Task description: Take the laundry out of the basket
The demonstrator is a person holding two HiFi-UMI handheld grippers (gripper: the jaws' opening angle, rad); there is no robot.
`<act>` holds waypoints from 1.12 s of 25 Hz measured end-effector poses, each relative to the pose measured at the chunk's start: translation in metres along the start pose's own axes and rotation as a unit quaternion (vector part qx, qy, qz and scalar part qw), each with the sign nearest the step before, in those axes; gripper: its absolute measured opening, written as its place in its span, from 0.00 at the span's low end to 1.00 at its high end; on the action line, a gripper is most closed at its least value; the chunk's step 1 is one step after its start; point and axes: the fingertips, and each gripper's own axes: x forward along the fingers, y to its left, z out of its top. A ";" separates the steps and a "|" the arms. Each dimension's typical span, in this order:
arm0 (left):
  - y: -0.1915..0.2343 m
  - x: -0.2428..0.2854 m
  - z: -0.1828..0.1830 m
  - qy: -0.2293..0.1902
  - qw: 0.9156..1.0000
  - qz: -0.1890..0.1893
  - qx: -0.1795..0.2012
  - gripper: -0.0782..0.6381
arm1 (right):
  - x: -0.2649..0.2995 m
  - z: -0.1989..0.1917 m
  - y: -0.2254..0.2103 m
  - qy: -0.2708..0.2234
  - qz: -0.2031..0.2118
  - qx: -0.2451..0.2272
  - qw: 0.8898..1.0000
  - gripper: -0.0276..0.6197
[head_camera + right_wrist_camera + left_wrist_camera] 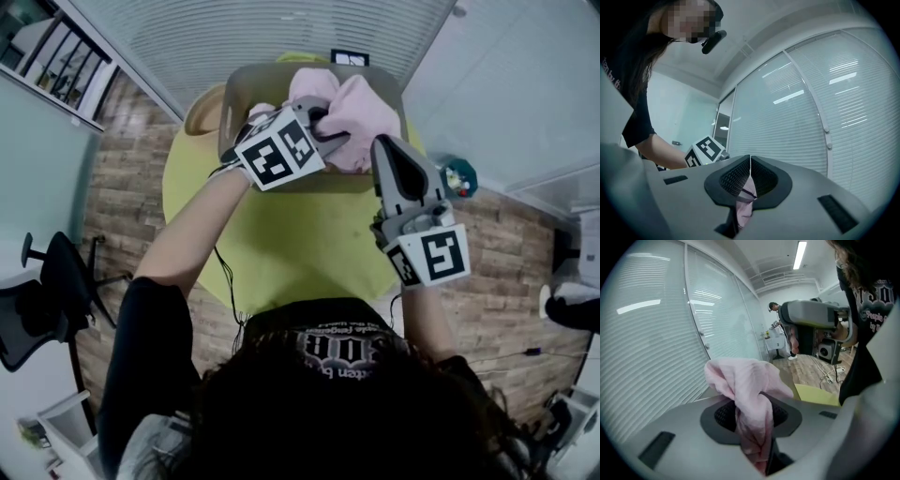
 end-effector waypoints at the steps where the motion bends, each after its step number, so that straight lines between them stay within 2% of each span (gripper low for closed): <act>1: 0.001 -0.002 0.005 -0.008 1.000 0.009 -0.011 0.27 | -0.001 0.001 -0.001 -0.001 -0.002 0.003 1.000 0.09; 7: 0.002 -0.010 0.022 -0.036 0.997 0.050 -0.037 0.27 | -0.002 0.011 -0.004 -0.009 -0.007 -0.001 1.000 0.09; 14: 0.012 -0.032 0.036 -0.071 0.991 0.094 -0.070 0.27 | -0.004 0.022 -0.004 -0.017 -0.018 -0.008 1.000 0.09; 28: 0.018 -0.090 0.089 -0.128 0.980 0.141 -0.059 0.27 | -0.001 0.060 0.017 -0.043 -0.015 -0.044 0.998 0.09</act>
